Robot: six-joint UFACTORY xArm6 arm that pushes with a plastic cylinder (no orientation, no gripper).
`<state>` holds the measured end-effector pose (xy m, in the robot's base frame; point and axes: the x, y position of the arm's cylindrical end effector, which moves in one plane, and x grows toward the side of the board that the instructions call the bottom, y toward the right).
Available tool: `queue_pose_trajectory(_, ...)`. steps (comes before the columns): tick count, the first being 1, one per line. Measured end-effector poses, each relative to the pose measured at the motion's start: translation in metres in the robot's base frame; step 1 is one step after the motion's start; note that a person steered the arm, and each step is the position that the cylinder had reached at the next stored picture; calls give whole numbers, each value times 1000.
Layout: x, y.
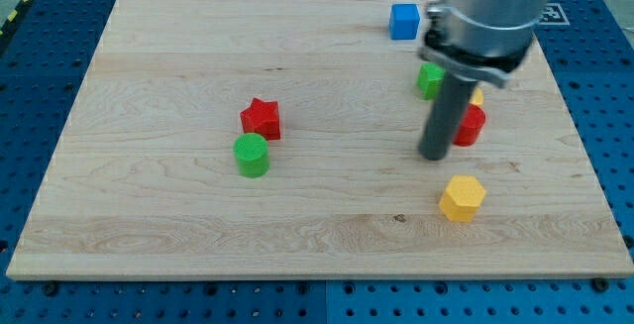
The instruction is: Slide the red star closer to the red circle
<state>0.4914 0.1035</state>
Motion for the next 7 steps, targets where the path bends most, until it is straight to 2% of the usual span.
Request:
queue_pose_trajectory(1, -27, -55)
queue_pose_trajectory(2, -70, -92)
queue_pose_trajectory(3, -96, -179)
queue_pose_trajectory(4, -93, -255)
queue_pose_trajectory(5, -58, -262)
queue_pose_trajectory(6, -58, -259)
queue_pose_trajectory(7, -48, -221)
